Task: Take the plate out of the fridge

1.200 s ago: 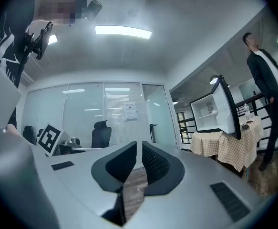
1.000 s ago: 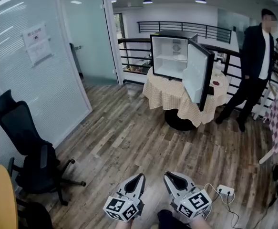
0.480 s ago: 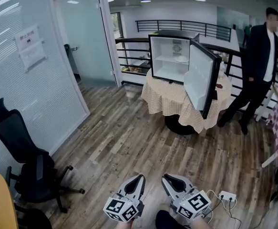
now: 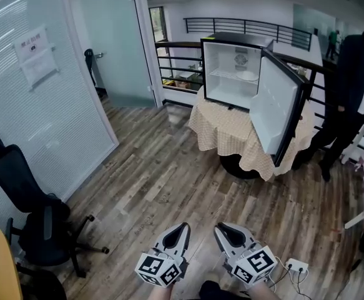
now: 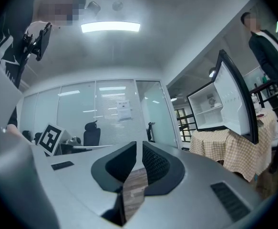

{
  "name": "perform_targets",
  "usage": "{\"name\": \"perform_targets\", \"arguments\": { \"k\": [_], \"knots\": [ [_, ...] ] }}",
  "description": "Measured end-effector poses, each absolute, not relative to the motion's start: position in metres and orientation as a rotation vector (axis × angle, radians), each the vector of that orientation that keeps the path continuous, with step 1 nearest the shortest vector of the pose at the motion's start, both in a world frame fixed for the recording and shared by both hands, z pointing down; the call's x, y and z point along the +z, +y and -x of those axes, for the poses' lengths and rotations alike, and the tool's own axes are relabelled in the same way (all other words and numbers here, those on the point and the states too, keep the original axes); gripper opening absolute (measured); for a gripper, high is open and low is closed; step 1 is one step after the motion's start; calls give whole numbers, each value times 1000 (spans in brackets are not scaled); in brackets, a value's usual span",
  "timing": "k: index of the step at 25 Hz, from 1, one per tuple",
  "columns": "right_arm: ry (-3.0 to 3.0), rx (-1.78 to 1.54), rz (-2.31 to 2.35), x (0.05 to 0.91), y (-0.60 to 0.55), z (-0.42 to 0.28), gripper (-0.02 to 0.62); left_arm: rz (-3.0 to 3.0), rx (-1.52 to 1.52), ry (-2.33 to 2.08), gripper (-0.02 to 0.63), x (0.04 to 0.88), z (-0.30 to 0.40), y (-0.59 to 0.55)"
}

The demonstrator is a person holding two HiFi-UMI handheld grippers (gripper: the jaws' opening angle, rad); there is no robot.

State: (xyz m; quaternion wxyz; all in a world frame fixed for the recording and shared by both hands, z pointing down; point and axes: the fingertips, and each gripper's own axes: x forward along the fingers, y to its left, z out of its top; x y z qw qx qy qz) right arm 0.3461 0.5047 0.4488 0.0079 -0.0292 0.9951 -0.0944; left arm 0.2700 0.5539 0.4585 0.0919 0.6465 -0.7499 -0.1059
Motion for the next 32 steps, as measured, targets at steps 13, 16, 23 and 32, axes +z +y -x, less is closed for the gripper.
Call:
{"name": "perform_targets", "arguments": {
  "k": [13, 16, 23, 32],
  "knots": [
    [3115, -296, 62, 453, 443, -309, 57, -1937, -309, -2233, 11, 457, -241, 486],
    [3123, -290, 63, 455, 436, -303, 57, -1939, -314, -2233, 11, 455, -236, 478],
    [3127, -315, 37, 461, 429, -287, 57, -1942, -303, -2242, 11, 455, -221, 466],
    [3141, -292, 45, 464, 402, -237, 57, -1982, -315, -2205, 11, 458, -177, 429]
  ]
}}
